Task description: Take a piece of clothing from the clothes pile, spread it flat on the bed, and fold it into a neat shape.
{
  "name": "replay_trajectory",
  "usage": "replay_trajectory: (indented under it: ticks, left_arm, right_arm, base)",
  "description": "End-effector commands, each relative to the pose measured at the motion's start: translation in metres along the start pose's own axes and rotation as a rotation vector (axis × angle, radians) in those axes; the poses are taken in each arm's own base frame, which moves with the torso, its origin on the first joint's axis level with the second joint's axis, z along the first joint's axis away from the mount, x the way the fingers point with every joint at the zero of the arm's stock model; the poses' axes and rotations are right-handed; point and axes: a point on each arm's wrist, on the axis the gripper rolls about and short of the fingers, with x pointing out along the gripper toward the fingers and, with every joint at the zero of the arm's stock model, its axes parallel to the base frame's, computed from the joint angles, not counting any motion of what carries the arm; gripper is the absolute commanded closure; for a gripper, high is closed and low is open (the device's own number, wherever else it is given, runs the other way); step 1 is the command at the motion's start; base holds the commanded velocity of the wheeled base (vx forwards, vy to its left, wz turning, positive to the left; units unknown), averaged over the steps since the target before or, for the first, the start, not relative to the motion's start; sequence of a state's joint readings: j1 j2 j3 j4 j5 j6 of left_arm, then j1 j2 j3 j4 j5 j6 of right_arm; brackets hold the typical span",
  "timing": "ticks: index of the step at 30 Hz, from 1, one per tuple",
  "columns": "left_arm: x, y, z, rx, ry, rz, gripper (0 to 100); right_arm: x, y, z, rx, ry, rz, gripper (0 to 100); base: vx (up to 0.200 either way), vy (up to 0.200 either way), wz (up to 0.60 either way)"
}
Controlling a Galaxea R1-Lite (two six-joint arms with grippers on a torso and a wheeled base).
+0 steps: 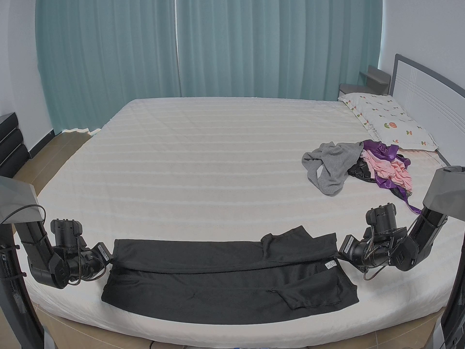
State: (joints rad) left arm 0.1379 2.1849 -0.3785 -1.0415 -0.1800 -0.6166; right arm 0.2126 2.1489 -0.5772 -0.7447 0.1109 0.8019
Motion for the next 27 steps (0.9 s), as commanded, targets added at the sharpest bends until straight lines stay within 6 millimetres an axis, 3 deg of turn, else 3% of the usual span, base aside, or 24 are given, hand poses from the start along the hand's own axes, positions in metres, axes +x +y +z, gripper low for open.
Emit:
replay_trajectory:
  ticks: [1,19,20,21,22,27]
  left_arm:
    - [0.005,0.006,-0.007,-0.007,0.035,0.022,100]
    - [0.002,0.009,-0.014,-0.013,0.066,0.031,100]
    - [0.001,0.009,-0.014,-0.012,0.068,0.025,0]
    - [0.001,0.009,-0.013,-0.012,0.069,0.021,0]
    - [0.001,0.009,-0.014,-0.012,0.074,0.02,0]
    - [-0.001,0.009,-0.015,-0.015,0.07,0.019,0]
  right_arm:
    - [0.003,-0.006,-0.006,-0.002,0.027,-0.025,100]
    - [0.005,-0.017,-0.016,-0.032,0.065,-0.062,100]
    - [0.006,-0.018,-0.016,-0.034,0.067,-0.066,100]
    - [0.007,-0.018,-0.016,-0.04,0.069,-0.067,100]
    - [0.007,-0.018,-0.016,-0.042,0.067,-0.064,0]
    - [-0.004,-0.008,-0.004,-0.045,0.014,-0.019,0]
  base:
    - [0.0,0.0,0.0]
    - [0.0,0.0,0.0]
    - [0.0,0.0,0.0]
    - [0.0,0.0,0.0]
    - [0.0,0.0,0.0]
    - [0.0,0.0,0.0]
